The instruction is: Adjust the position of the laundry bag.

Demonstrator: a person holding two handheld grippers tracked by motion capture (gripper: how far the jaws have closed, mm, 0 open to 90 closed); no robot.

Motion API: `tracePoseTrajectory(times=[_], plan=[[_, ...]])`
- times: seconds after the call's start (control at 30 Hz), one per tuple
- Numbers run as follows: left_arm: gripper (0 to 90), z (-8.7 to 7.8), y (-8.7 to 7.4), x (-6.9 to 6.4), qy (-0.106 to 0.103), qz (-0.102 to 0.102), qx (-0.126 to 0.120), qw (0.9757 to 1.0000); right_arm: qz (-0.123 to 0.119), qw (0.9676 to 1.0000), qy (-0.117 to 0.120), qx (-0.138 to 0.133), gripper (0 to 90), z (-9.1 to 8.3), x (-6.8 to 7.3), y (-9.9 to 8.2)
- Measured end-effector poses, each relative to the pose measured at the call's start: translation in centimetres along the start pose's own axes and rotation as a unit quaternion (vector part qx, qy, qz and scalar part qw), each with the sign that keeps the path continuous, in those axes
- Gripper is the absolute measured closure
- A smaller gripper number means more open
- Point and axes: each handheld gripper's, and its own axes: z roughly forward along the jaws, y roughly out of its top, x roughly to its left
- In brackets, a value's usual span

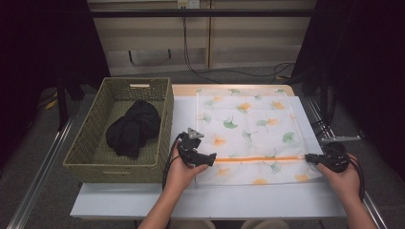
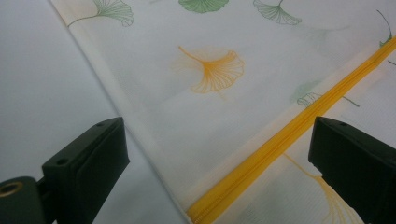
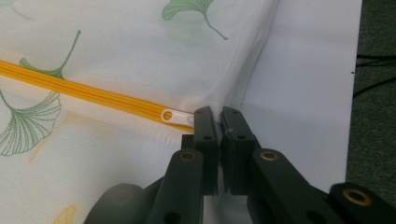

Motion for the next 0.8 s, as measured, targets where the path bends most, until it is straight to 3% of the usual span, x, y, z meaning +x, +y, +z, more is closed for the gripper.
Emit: tracePoseTrajectory(times=[0.43, 0.47, 0.63, 0.8], plan=[[4.6, -0.2, 0.2, 0.0, -0.002, 0.005, -0.002, 1.0, -0.003, 0.9997, 0.017, -0.018, 86.6, -0.4, 0.0, 0.2], [4.6, -0.2, 0.1, -0.1, -0.003, -0.002, -0.007, 1.0, 0.002, 0.9995, 0.022, -0.02, 86.6, -0.6, 0.0, 0.2], [4.6, -0.1, 0.1, -0.2, -0.004, 0.008, 0.001, 1.0, 0.01, 0.9981, 0.045, -0.041, 86.6, -0.8, 0.3, 0.5], [5.1, 0.2, 0.1, -0.5, -0.013, 0.0, -0.002, 0.9999, 0.008, 0.9968, 0.056, -0.057, 86.8, -1.2, 0.7, 0.9]])
